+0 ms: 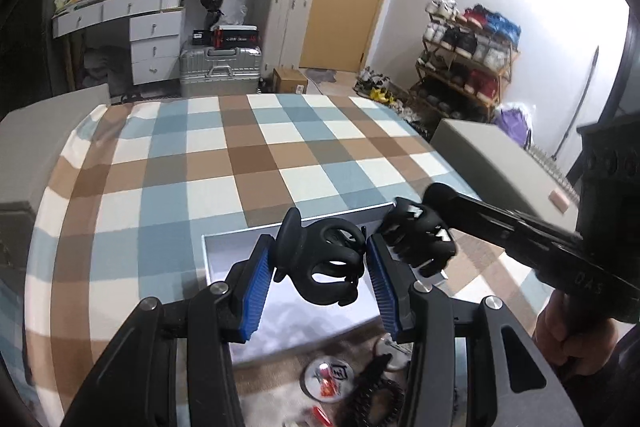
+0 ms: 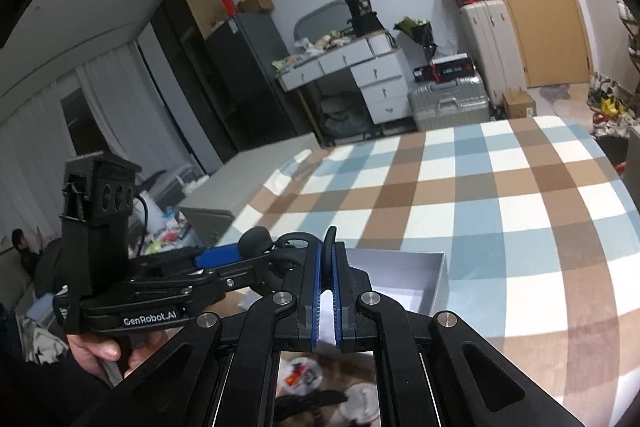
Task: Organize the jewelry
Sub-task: 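Carry both black claw clips into the grey box and open both tools, then pull both open tools back from the box toward the jewelry pile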
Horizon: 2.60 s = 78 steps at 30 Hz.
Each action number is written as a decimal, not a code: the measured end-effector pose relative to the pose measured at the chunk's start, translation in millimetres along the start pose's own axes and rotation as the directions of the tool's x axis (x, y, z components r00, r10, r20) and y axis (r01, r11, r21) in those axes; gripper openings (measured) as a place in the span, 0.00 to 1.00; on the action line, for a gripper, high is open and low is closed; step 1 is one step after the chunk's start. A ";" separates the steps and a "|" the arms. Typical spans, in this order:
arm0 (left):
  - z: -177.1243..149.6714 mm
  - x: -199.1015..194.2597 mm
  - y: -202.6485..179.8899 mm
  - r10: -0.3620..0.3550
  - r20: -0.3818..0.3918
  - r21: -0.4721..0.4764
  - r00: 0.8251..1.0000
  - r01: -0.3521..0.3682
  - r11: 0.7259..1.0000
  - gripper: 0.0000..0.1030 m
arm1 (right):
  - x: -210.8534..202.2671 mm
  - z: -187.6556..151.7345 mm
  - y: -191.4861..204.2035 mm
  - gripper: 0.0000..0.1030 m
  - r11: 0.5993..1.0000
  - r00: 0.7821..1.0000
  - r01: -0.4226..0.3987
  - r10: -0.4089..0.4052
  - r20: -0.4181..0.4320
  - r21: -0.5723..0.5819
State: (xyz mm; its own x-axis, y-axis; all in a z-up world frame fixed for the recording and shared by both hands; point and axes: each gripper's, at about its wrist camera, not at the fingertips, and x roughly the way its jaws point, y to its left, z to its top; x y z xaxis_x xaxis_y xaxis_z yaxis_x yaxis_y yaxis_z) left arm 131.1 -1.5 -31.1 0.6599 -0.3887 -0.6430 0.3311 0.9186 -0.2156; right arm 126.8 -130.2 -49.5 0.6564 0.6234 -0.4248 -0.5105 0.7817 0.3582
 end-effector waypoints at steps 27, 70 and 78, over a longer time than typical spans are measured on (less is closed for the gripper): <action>0.9 38.7 13.6 -0.048 -0.149 -0.045 0.988 0.042 0.998 0.45 | 62.6 0.4 -31.5 0.08 0.993 0.981 0.105 -0.095 -0.168 0.048; -42.6 -81.3 -26.8 0.301 0.269 -0.100 0.915 -0.284 0.954 0.99 | -89.0 -56.9 50.6 1.00 0.951 0.948 0.252 -0.205 0.243 -0.179; -78.8 -79.1 -30.3 0.333 0.217 -0.159 0.918 -0.304 0.939 0.99 | -104.7 -86.5 45.2 1.00 0.956 0.955 0.242 -0.203 0.217 -0.168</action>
State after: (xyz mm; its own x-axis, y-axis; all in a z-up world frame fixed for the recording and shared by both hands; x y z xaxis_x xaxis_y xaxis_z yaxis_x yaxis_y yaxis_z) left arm 15.7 6.9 -31.6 0.8621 -0.0660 -0.5025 0.0036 0.9923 -0.1242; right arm -13.1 -158.6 -60.7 0.8510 0.4323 -0.2980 -0.4227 0.9008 0.0996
